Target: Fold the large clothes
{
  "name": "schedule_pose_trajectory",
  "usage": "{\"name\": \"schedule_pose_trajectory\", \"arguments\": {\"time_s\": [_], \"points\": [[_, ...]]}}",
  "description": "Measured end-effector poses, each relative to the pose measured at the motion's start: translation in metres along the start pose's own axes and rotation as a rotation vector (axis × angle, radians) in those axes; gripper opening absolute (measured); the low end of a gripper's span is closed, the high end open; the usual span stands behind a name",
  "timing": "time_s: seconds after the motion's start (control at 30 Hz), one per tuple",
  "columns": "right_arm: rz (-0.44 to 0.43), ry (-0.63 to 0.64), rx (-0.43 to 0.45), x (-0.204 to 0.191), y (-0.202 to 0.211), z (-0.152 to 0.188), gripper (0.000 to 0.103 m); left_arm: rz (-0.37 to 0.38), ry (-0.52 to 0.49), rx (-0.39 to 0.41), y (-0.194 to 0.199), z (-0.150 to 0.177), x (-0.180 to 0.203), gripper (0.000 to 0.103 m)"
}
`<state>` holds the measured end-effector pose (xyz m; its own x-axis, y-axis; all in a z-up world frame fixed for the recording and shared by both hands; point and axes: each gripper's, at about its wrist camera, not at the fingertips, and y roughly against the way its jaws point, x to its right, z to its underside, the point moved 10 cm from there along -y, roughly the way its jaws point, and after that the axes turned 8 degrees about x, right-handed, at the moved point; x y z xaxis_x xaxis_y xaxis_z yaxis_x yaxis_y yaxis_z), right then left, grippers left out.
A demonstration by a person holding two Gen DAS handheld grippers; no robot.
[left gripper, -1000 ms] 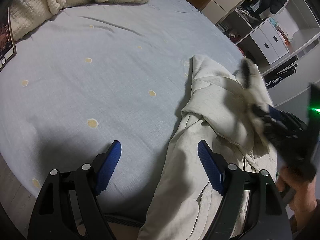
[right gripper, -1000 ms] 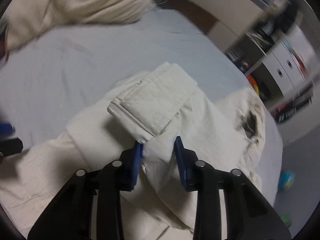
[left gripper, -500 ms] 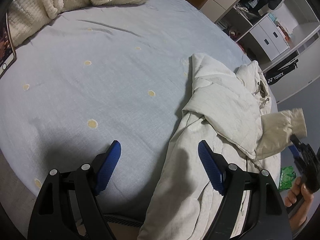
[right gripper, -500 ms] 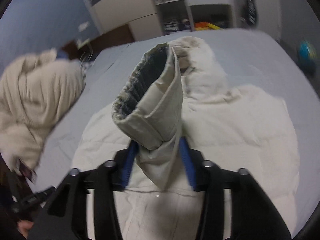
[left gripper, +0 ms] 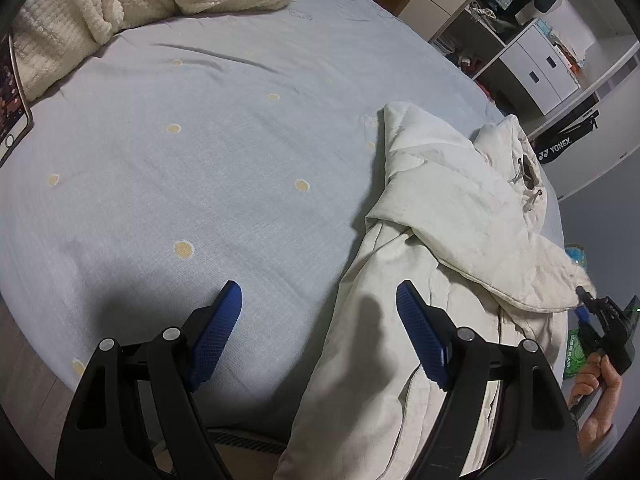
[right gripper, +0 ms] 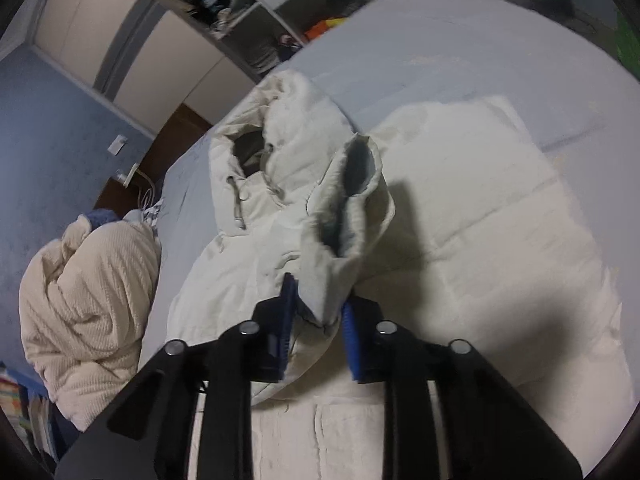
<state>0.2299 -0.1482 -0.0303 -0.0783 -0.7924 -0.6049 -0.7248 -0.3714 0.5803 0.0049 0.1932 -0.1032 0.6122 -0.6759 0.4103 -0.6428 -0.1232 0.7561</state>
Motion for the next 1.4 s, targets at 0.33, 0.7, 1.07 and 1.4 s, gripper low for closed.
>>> {"name": "schedule_pose_trajectory", "arguments": {"time_s": [0.33, 0.7, 1.07, 1.4], "points": [[0.101, -0.063, -0.050, 0.055, -0.006, 0.014, 0.016, 0.003, 0.002, 0.000, -0.001, 0.000, -0.002, 0.077], [0.097, -0.106, -0.046, 0.101, 0.029, 0.040, 0.033, 0.010, 0.002, 0.000, 0.001, 0.000, -0.001, 0.078], [0.179, 0.072, -0.065, 0.141, 0.093, 0.057, 0.043, -0.026, -0.084, -0.024, 0.000, 0.003, 0.014, 0.084], [0.205, 0.136, -0.052, 0.145, 0.114, 0.035, 0.055, 0.060, -0.300, 0.022, 0.019, -0.023, 0.114, 0.093]]}}
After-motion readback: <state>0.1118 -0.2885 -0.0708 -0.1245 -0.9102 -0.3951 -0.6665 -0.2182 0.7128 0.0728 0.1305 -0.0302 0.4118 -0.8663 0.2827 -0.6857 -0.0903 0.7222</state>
